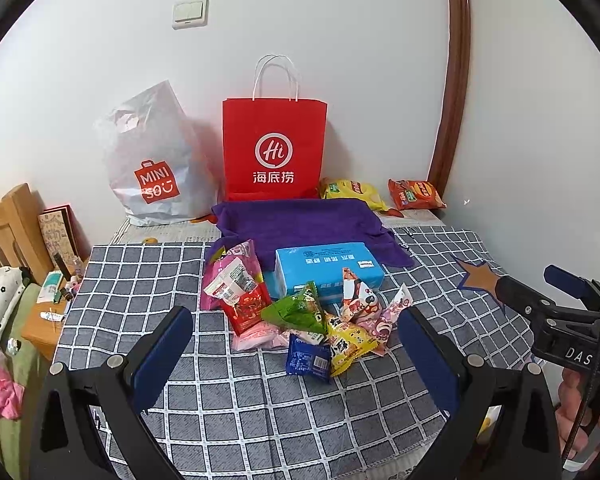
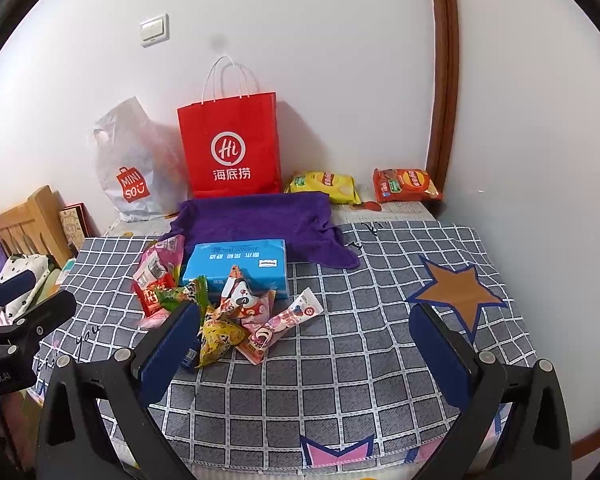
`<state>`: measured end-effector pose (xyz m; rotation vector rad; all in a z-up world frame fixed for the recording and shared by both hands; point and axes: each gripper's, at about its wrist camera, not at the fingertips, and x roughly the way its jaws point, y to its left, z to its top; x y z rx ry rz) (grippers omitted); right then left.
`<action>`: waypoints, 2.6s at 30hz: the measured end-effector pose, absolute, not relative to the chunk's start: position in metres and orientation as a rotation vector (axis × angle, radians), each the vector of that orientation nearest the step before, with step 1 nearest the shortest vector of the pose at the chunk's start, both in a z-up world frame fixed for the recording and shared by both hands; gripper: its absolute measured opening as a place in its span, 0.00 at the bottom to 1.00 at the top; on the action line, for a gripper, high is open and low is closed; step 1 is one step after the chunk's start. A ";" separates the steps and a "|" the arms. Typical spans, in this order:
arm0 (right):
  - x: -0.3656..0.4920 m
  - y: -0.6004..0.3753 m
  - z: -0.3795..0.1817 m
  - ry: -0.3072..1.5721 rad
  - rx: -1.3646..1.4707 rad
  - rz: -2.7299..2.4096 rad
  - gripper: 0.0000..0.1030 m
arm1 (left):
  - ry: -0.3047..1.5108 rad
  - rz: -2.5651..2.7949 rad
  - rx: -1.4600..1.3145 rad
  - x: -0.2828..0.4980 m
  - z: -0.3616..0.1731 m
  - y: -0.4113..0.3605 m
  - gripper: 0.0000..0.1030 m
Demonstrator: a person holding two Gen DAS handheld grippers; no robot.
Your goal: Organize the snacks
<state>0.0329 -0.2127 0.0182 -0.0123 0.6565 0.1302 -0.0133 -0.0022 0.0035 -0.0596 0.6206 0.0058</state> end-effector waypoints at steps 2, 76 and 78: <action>0.033 -0.212 0.018 0.656 -0.012 0.130 1.00 | 0.621 0.005 -0.057 -0.013 0.004 -0.004 1.00; 0.097 -0.208 -0.028 0.700 -0.027 0.134 1.00 | 0.719 -0.003 -0.094 0.058 -0.035 0.022 1.00; 0.105 -0.210 -0.036 0.714 -0.036 0.131 1.00 | 0.737 0.007 -0.096 0.066 -0.042 0.027 1.00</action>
